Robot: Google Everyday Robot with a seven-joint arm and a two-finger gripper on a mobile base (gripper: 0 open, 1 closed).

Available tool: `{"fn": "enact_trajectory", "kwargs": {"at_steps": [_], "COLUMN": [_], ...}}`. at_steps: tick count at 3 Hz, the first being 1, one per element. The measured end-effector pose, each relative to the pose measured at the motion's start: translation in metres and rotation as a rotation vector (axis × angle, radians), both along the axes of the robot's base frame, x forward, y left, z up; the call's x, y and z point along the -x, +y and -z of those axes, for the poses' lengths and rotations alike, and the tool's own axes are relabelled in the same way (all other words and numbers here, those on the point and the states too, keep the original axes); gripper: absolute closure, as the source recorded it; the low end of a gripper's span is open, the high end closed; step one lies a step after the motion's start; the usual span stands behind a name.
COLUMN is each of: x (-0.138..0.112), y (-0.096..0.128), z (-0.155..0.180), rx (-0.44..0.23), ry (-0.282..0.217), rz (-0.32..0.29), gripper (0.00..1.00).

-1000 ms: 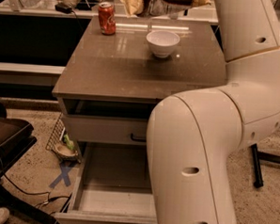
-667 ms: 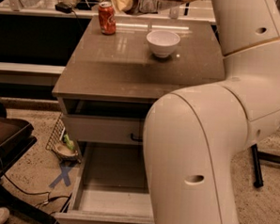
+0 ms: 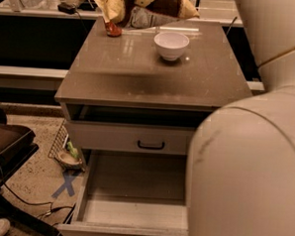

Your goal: Pick brown chip bag from white bowl and place on counter

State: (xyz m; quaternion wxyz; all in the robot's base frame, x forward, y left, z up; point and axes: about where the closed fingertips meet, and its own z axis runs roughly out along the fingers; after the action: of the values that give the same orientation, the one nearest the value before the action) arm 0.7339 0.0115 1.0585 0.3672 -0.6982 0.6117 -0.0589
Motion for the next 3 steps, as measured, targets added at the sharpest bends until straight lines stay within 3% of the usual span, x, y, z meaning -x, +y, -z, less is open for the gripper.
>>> {"fn": "enact_trajectory", "kwargs": {"at_steps": [1,2,3], "x": [0.010,0.013,0.009], "y": [0.023,0.037,0.049], "z": [0.022,0.069,0.108], "rx": [-0.038,-0.002,0.035], "ry": [-0.026,-0.018,0.011], "rz": [0.002,0.001,0.051], "gripper": [1.00,1.00,1.00]}}
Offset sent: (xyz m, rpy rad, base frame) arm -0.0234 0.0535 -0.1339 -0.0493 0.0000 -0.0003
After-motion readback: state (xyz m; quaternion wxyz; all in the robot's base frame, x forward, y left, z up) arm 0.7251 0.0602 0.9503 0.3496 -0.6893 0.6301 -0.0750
